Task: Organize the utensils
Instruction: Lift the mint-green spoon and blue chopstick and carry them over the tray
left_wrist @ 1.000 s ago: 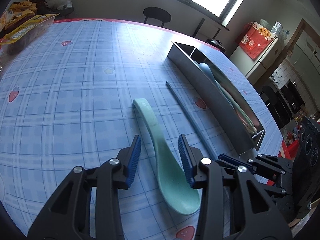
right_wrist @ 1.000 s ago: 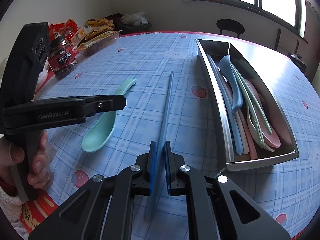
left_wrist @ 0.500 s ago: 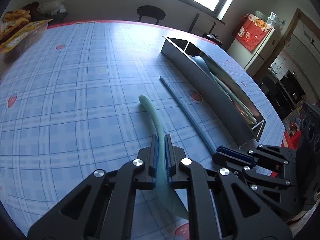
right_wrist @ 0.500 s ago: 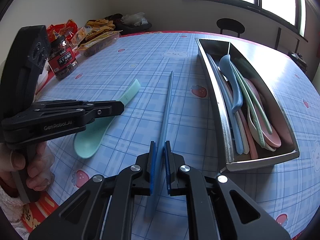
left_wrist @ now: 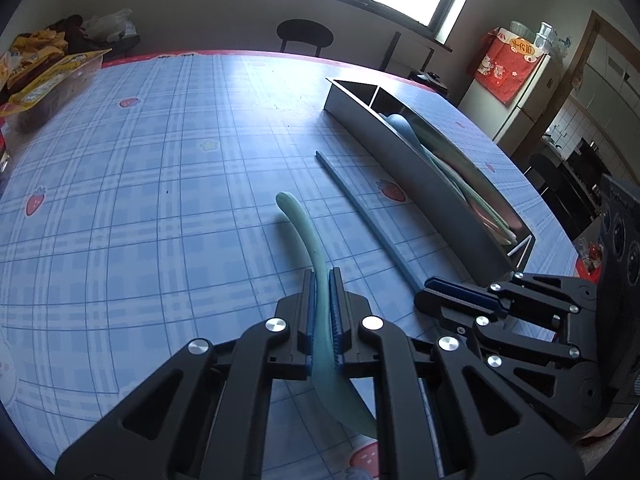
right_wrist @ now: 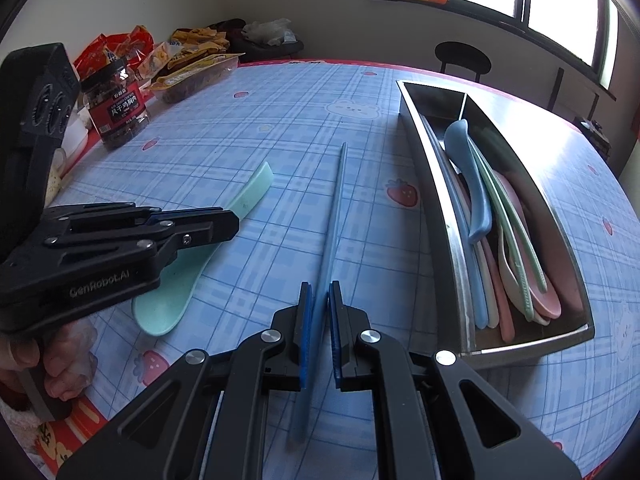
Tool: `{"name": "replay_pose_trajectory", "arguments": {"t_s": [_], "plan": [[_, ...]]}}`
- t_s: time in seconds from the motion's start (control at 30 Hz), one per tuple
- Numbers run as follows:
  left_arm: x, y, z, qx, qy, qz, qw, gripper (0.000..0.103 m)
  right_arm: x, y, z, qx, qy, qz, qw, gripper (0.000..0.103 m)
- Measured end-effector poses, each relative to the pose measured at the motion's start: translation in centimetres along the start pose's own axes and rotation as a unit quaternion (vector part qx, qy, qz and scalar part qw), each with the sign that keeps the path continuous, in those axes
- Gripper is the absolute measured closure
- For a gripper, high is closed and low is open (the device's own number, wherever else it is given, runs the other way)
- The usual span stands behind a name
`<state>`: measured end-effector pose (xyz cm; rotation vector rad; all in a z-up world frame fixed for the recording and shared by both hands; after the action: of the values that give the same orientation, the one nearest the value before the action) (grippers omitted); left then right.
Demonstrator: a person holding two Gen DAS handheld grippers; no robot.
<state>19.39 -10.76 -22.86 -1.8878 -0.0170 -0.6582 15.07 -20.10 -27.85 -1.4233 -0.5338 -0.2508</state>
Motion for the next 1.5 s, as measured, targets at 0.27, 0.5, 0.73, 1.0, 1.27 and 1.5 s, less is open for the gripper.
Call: {"name": "replay_pose_trajectory", "arguments": {"t_s": [0.27,0.5,0.73,1.0,1.27,1.5], "plan": [[0.0,-0.3,-0.4,0.01,0.005,-0.011,0.9999,0.092,0.2,0.2,-0.3,0.008,0.003,-0.004,1.0,0.095],[-0.3,-1.6,-0.2,0.012,0.002,-0.039,0.9992,0.092,-0.7,-1.5,-1.5,0.041,0.031,-0.046,0.998,0.096],[-0.4,-2.6,0.5,0.009,-0.011,-0.06,0.9981,0.092,-1.2,-3.5,-2.3,0.058,0.047,-0.101,0.992,0.096],[-0.5,-2.8,0.5,0.026,-0.012,-0.062,0.9976,0.092,-1.5,-4.1,-2.9,0.082,0.057,-0.119,0.988,0.096],[-0.3,-2.8,0.4,0.051,-0.015,-0.065,0.9965,0.092,-2.0,-4.9,-4.0,0.118,0.072,-0.141,0.98,0.096],[0.8,-3.2,0.8,0.05,-0.047,-0.054,0.9961,0.092,-2.1,-6.5,-6.5,0.177,0.096,-0.166,0.965,0.096]]}}
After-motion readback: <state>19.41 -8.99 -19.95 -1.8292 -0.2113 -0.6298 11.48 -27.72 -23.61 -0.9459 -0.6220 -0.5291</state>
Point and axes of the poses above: each gripper's, at about its wrist camera, not at the fingertips, and y roughly the way its jaws point, z to its left, x to its top, the point moved 3 cm from there along y, roughly the way its jaws point, and after that the axes turned 12 degrees about z, right-handed, at the moved point
